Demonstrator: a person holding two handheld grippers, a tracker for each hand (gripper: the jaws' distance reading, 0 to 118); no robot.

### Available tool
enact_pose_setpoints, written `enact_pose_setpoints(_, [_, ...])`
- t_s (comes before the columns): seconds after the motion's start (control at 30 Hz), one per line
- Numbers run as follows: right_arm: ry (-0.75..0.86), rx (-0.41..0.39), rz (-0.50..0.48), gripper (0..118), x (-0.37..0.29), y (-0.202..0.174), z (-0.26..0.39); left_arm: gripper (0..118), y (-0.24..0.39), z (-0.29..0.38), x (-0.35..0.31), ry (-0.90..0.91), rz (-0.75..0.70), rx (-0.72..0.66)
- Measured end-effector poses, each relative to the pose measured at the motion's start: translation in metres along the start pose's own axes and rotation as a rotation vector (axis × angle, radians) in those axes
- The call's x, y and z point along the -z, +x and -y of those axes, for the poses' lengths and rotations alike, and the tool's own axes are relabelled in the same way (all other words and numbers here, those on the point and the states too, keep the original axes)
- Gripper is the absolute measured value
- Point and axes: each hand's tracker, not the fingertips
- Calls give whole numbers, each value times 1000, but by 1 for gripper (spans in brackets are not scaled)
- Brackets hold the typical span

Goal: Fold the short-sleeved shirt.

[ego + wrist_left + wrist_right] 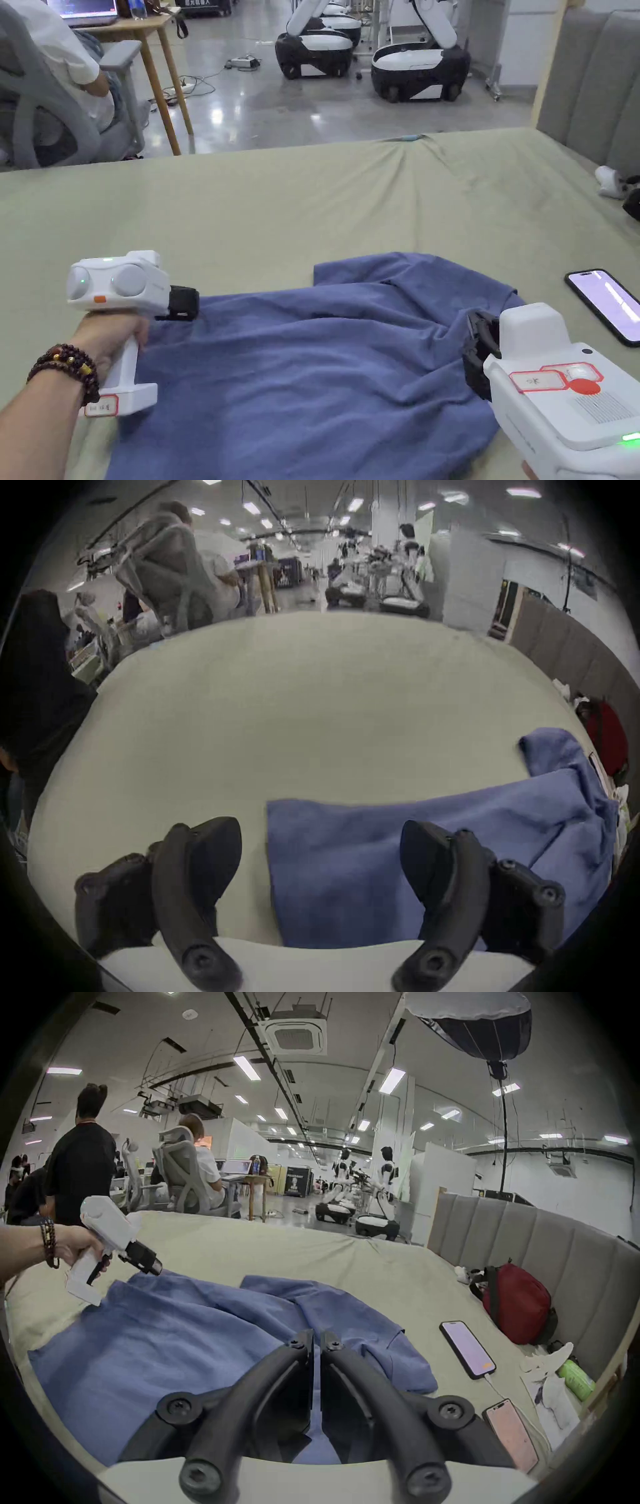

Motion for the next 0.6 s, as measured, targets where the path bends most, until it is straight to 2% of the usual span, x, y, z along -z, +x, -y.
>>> enact_pose_setpoints(0.03, [-5,-2,6,5,1,2,1,68,3,7,3,-49,12,16])
enact_pose_setpoints(0.1, [-14,2,12,5,3,7,1,63,7,13,-13,75,-4,34])
enact_pose_setpoints(0.13, [-25,5,9,5,6,10,0,9,8,13,-20,86,22,27])
enact_pose_setpoints(0.17, [-43,11,8,5,8,12,-2,0,10,12,-29,98,51,23])
enact_pose_setpoints(0.23, [-108,29,27,5,15,18,-5,0,14,9,-41,121,40,43])
enact_pose_setpoints(0.27, [-128,43,24,9,20,23,-7,0,16,6,-47,120,38,63])
enact_pose_setpoints(0.3, [-155,63,27,26,24,28,-7,0,16,3,-52,116,38,78])
enact_pose_setpoints(0.33, [-211,87,19,75,31,34,-7,0,15,1,-57,126,43,79])
enact_pose_setpoints(0.37, [-269,115,12,110,41,39,-4,0,13,-1,-60,146,50,68])
enact_pose_setpoints(0.4, [-310,129,10,118,48,43,-1,0,12,-3,-65,160,57,50])
enact_pose_setpoints(0.43, [-328,131,0,110,48,49,-6,0,11,-4,-71,170,64,42])
enact_pose_setpoints(0.5, [-411,187,22,106,58,53,-4,0,10,-6,-73,185,69,51])
enact_pose_setpoints(0.53, [-469,177,45,102,75,54,20,0,11,-6,-76,190,72,64])
enact_pose_setpoints(0.57, [-520,163,33,92,81,52,27,0,10,-7,-79,195,75,71])
enact_pose_setpoints(0.6, [-561,153,12,72,86,51,33,0,10,-7,-80,191,75,71])
